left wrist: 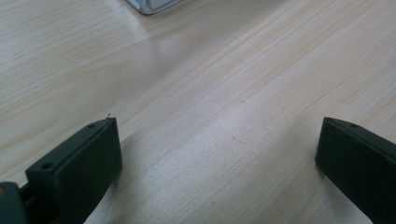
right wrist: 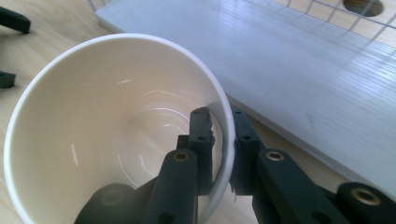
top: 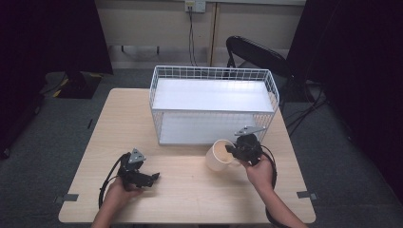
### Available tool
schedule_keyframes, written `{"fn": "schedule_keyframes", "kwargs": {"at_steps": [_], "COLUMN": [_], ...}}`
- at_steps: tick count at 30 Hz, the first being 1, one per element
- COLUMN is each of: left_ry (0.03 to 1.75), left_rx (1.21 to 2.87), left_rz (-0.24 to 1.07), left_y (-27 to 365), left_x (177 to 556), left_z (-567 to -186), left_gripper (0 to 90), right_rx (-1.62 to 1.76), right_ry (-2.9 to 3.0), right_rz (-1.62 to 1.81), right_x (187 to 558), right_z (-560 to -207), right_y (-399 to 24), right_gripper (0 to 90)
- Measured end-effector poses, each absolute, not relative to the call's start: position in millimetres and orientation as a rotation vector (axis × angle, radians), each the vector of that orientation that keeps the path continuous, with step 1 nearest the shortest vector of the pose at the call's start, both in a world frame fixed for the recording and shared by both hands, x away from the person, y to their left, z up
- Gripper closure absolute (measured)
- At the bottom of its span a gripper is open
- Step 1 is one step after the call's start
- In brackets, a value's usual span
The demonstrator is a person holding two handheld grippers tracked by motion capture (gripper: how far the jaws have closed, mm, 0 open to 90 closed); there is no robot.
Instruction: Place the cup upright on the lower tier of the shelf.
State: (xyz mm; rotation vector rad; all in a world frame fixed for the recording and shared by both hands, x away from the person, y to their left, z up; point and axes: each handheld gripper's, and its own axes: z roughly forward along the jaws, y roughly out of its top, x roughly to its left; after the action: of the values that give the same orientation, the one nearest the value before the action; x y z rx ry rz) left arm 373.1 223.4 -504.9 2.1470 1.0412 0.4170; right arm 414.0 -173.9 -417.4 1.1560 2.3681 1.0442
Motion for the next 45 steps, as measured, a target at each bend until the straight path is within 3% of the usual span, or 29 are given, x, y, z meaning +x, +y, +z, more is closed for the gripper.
{"fn": "schedule_keyframes", "kwargs": {"at_steps": [20,45], "left_ry": [1.042,1.043], "left_rx": [2.146,2.144], "left_rz": [0.418,0.418], "left_y": [223.4,223.2], "left_x": [373.1,373.1], "left_z": [-505.0,-505.1], "left_gripper": [0.0,0.0], "right_rx": [1.303,1.345], "right_ry": [2.169,2.026], "right_rz": [1.049,1.047], "right_x": [426.4,440.8], "right_z": [-416.3,-414.1], "right_y": [-203.6,-205.7], "right_gripper": [83.0,83.0]}}
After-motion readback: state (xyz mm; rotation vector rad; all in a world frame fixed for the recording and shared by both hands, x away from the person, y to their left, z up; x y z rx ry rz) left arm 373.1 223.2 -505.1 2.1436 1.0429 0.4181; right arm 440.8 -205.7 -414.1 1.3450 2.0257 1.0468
